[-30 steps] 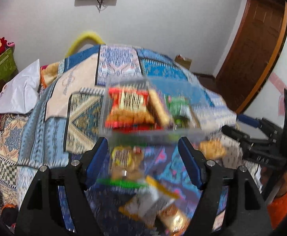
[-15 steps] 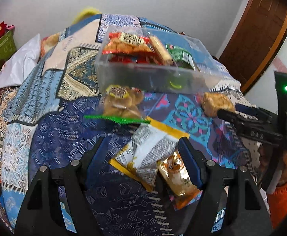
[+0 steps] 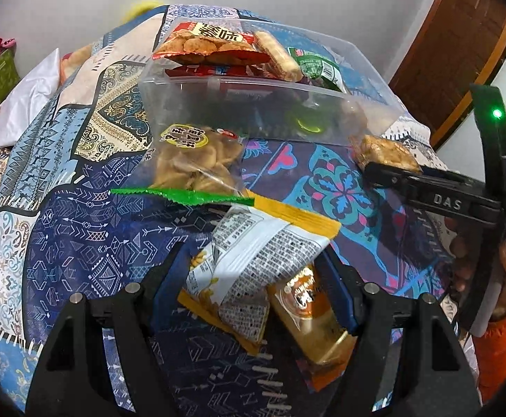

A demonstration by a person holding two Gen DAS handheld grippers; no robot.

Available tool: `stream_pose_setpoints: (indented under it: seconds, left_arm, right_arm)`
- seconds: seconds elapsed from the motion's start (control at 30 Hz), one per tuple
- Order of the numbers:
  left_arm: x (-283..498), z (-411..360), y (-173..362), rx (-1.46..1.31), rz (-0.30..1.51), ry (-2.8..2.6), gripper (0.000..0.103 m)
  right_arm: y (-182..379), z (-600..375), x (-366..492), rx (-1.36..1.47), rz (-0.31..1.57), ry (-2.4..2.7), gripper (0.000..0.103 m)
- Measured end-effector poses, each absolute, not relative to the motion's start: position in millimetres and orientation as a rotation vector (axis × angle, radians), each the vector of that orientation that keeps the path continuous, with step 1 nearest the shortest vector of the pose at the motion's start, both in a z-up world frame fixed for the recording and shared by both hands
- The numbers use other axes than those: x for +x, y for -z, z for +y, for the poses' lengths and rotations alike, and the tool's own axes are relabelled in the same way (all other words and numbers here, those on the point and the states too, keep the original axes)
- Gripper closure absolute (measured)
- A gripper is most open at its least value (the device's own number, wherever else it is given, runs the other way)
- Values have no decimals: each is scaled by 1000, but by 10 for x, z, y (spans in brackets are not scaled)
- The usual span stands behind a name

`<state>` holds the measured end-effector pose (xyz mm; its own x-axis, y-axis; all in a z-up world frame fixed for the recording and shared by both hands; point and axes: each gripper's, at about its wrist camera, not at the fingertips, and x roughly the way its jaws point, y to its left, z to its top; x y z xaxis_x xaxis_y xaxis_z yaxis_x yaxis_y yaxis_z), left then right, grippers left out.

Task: Organize snacks
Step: 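Grasp white-yellow chip bag with left gripper while right grasps peanut candy pack, then lift chip bag into box with left gripper while right lowers peanut pack in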

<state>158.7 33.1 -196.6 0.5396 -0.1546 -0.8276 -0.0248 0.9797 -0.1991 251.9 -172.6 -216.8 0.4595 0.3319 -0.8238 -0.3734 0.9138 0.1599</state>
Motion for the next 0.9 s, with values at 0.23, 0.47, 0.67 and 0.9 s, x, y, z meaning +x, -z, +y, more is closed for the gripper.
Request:
stream_pose_setpoints:
  seconds: [0.23,0.47,0.67,0.9]
  left_arm:
    - [1594,360,2002,-230,978,74,42]
    - [1501,405,1911,-248,959,86,61]
    - [1423,393,1833,-236,945,74,64]
    - [1308,356,1630,-218,898,76,67]
  right_arm:
    - [2144,-1710,2384,-52,976,-453,27]
    - [2042,-1668,2207,-80,936,-479,28]
    - [1952,-1641,2082,-79,918,-507,28]
    - [1792,-1656,1997,-73,881,-522,28]
